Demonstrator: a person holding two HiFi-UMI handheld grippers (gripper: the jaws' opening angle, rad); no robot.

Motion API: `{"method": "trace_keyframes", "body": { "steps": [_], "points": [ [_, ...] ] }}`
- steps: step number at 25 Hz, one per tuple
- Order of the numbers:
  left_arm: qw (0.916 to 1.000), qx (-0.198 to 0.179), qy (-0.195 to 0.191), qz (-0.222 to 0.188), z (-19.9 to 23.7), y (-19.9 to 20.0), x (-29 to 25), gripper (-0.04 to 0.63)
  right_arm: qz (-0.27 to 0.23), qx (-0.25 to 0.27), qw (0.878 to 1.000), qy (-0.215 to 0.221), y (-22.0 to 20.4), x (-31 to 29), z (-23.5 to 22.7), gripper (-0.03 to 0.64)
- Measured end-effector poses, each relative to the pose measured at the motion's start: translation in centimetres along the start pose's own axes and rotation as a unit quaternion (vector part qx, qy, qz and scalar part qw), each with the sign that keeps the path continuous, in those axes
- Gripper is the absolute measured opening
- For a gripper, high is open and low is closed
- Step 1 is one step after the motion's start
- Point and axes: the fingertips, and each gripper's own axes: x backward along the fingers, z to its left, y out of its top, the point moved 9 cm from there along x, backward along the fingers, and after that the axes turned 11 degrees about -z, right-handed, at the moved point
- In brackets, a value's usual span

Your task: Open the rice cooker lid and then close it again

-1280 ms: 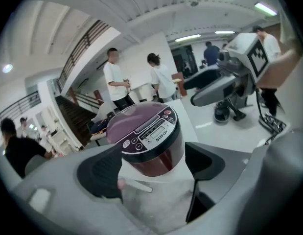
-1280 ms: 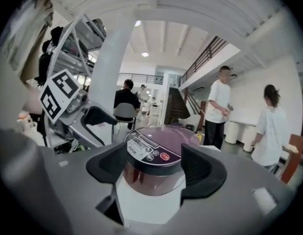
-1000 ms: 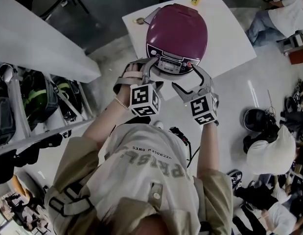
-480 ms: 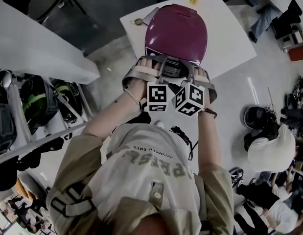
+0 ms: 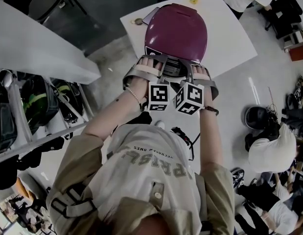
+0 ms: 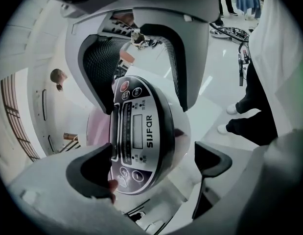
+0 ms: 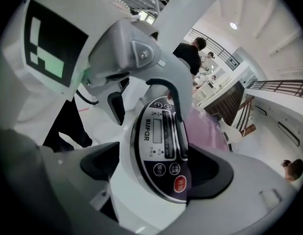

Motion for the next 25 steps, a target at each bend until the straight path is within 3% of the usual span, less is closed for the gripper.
{"method": "trace_keyframes", "body": {
  "steps": [9, 25],
  "points": [
    [0.9987, -0.035, -0.004, 0.036, -0.1, 0.11, -0.13, 0.545, 0.029, 0.036, 0.999, 0.028, 0.09, 0.07, -0.53, 0.405],
    [0.999, -0.022, 0.0, 0.038, -0.21, -0.19, -0.1, 0.549, 0.007, 0.013, 1.0, 0.025, 0.33, -0.15, -0.34, 0.405]
  ]
}}
